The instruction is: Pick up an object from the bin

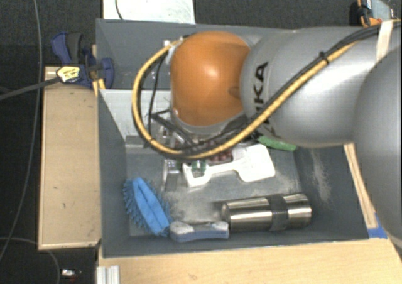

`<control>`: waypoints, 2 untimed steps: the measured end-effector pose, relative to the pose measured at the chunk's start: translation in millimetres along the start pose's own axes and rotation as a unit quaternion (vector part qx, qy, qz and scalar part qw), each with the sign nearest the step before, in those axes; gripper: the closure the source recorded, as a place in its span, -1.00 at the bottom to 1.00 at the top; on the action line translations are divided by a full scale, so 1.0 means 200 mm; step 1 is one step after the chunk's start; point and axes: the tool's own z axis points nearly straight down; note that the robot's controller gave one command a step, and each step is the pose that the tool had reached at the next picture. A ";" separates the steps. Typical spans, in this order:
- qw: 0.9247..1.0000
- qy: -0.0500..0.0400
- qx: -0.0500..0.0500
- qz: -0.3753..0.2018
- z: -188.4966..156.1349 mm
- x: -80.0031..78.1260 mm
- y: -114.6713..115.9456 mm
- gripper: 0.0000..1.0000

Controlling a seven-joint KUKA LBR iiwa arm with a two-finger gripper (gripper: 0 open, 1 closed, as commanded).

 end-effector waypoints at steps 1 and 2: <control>1.000 -0.004 -0.001 0.003 -0.02 -0.01 -0.01 -1.00; 0.996 -0.005 -0.002 0.093 0.70 0.11 0.15 -1.00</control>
Offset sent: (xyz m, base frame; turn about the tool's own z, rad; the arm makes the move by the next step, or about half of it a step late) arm -0.0249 0.0312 -0.1465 0.1944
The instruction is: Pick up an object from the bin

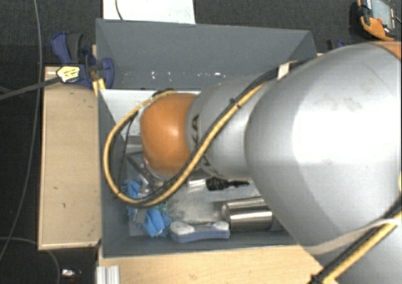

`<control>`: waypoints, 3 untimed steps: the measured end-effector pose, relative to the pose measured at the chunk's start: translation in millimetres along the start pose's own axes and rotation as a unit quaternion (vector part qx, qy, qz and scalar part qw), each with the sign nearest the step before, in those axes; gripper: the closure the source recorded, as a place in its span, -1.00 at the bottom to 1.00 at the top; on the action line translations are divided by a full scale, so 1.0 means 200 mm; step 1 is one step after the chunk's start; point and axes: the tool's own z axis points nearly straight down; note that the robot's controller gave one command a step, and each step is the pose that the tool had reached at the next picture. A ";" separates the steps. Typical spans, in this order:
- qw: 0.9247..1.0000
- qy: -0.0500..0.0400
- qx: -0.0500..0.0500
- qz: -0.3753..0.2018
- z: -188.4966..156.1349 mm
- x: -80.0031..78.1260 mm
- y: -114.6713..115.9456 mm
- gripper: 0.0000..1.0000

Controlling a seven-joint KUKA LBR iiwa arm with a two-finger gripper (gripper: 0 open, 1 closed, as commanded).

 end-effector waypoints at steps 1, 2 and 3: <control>0.999 -0.007 -0.003 -0.035 -0.42 0.00 0.00 -1.00; 1.000 0.005 0.003 0.000 0.01 0.02 -0.01 -1.00; 0.988 -0.006 -0.004 0.152 0.04 0.04 -0.01 -1.00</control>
Offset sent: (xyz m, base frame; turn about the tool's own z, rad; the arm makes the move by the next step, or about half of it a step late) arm -0.0047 -0.0015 -0.0028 -0.0015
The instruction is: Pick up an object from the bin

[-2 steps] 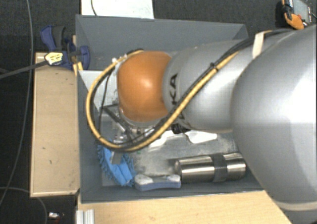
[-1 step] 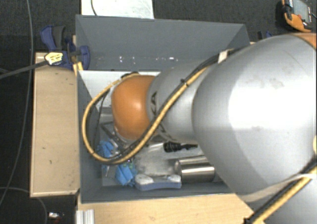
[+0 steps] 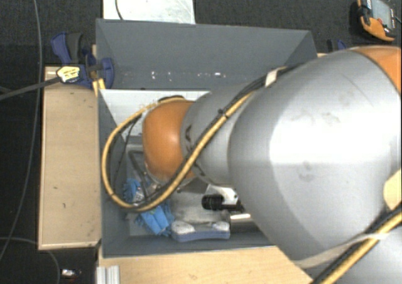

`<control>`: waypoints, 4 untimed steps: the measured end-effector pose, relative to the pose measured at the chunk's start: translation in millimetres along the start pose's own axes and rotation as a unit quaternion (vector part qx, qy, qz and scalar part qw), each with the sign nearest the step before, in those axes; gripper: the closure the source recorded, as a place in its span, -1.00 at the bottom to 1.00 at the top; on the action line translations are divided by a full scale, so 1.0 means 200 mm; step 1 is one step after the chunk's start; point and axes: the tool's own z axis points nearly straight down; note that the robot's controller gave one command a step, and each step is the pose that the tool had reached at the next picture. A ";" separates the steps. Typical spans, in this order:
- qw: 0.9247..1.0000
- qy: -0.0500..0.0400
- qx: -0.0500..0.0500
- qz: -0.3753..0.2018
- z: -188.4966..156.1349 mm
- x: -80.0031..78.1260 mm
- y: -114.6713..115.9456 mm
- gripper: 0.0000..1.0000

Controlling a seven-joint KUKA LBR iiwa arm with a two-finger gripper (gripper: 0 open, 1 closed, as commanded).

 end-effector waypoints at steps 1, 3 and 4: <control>0.989 0.009 0.007 -0.145 -0.02 -0.03 0.01 1.00; 0.990 0.009 0.006 -0.144 -0.04 -0.03 0.01 1.00; 0.990 0.011 0.008 -0.143 -0.10 -0.02 0.00 1.00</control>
Offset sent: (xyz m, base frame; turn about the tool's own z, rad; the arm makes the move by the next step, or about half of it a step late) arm 0.0000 0.0000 0.0000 0.0000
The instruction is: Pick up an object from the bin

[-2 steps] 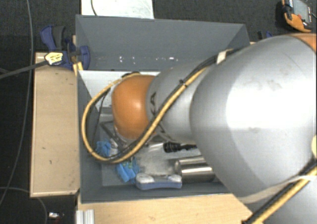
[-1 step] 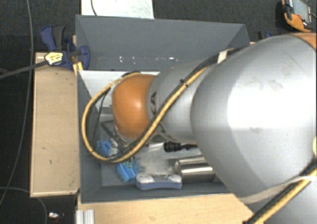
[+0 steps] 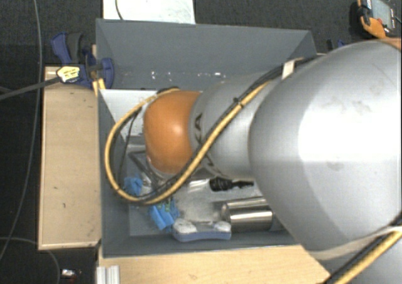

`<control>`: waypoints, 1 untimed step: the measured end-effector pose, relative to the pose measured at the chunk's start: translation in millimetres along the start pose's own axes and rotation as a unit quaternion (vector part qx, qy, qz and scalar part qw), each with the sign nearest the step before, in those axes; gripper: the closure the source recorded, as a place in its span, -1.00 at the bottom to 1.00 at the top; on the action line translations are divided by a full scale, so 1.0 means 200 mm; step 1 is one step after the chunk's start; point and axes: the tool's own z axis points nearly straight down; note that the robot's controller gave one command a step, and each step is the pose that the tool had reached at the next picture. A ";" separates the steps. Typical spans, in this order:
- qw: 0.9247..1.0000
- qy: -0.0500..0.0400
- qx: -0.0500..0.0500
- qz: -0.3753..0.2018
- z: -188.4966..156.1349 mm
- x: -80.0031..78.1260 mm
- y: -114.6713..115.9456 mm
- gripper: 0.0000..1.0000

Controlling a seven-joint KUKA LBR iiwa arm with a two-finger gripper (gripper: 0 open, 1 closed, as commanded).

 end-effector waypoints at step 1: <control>1.000 -0.002 -0.002 0.000 -0.12 -0.01 0.00 1.00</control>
Offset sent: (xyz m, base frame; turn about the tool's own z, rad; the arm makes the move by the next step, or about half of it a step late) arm 0.0011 0.0004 0.0494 0.0000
